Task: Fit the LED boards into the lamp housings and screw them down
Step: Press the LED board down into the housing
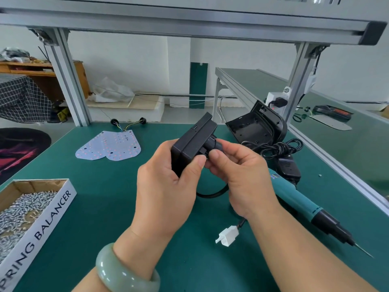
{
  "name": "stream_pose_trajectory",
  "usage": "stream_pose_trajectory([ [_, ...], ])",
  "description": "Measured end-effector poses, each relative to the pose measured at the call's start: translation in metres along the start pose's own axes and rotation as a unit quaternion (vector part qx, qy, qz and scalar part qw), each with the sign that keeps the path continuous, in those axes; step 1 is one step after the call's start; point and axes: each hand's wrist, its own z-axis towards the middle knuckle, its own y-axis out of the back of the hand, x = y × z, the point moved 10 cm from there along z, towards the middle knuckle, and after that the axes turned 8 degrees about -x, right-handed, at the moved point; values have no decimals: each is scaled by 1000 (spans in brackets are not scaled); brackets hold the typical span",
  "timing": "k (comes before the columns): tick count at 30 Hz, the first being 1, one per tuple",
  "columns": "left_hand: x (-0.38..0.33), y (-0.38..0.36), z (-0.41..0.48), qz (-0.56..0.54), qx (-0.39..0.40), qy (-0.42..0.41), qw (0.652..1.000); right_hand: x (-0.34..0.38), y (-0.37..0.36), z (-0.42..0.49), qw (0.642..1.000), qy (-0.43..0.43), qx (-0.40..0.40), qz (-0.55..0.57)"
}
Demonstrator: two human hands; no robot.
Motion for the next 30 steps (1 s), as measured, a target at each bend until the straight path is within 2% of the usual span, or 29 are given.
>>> stream_pose_trajectory([
  [5, 2, 6, 3, -12, -20, 6, 1000, 5, -8, -4, 998, 23, 29, -53],
  [14, 9, 7, 4, -28, -28, 25, 999, 25, -10, -16, 979, 143, -36, -140],
  [23, 3, -1, -2, 2, -24, 2, 1000, 16, 1, -11, 987, 109, -69, -99],
  [27, 2, -3, -2, 11, 2, -11, 1000, 2, -1, -9, 994, 48, -40, -89],
  [30, -1, -3, -2, -2, 9, -18, 1000, 5, -3, -6, 991, 62, -18, -120],
])
